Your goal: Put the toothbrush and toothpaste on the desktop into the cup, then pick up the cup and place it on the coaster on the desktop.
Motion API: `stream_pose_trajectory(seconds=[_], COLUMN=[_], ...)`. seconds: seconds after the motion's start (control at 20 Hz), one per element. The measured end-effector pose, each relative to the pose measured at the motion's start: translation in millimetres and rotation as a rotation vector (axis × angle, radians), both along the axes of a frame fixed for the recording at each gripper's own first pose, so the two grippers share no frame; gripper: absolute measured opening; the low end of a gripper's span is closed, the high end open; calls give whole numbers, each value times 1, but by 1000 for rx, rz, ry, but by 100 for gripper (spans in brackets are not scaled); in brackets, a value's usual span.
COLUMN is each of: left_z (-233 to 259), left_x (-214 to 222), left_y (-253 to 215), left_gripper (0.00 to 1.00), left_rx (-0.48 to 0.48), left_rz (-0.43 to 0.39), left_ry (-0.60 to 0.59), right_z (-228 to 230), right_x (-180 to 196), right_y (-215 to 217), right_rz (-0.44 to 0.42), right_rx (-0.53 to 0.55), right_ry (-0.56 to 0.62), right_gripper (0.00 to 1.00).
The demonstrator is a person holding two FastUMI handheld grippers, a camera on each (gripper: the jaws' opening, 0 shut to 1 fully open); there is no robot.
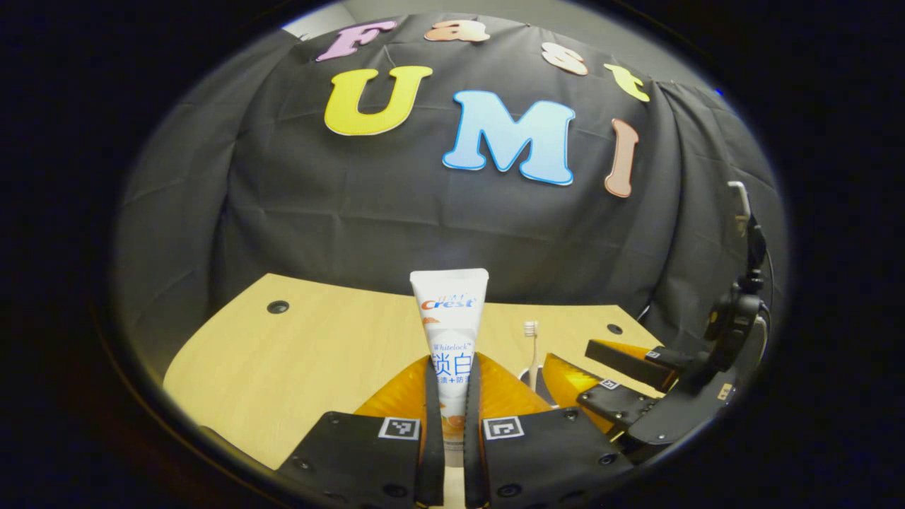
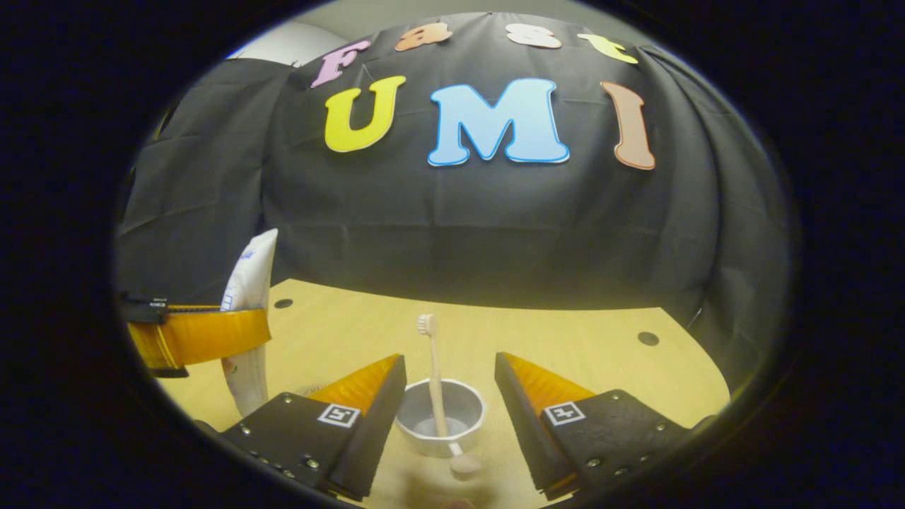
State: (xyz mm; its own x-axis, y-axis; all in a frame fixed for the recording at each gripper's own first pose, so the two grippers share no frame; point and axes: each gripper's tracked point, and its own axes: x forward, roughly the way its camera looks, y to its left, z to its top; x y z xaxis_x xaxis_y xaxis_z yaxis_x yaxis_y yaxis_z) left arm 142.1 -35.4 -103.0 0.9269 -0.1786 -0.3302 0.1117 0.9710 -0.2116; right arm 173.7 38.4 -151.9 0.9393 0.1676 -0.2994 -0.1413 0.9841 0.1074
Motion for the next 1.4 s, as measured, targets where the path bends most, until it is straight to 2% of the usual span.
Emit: stream_pose_trajectory(seconds=[0.35, 0.75, 0.95, 1.4], left_z=[11, 47, 34, -15], left_x=[21, 55, 73, 83], left_y=[-35, -86, -104, -132], left_gripper=[18, 18, 18, 18], left_rx=[-53, -128, -174, -111], left_rz=[-34, -94, -95, -128], left_ry=[-64, -234, -251, -217], right_z=[36, 55, 47, 22], right_x=[-16, -55, -71, -85], right_y=[-48, -104, -123, -128], right_rz=[-77, -145, -159, -151], right_rx=[-10, -22, -48, -27], right_ry=[-65, -66, -47, 35], right_gripper=[80, 80, 80, 80])
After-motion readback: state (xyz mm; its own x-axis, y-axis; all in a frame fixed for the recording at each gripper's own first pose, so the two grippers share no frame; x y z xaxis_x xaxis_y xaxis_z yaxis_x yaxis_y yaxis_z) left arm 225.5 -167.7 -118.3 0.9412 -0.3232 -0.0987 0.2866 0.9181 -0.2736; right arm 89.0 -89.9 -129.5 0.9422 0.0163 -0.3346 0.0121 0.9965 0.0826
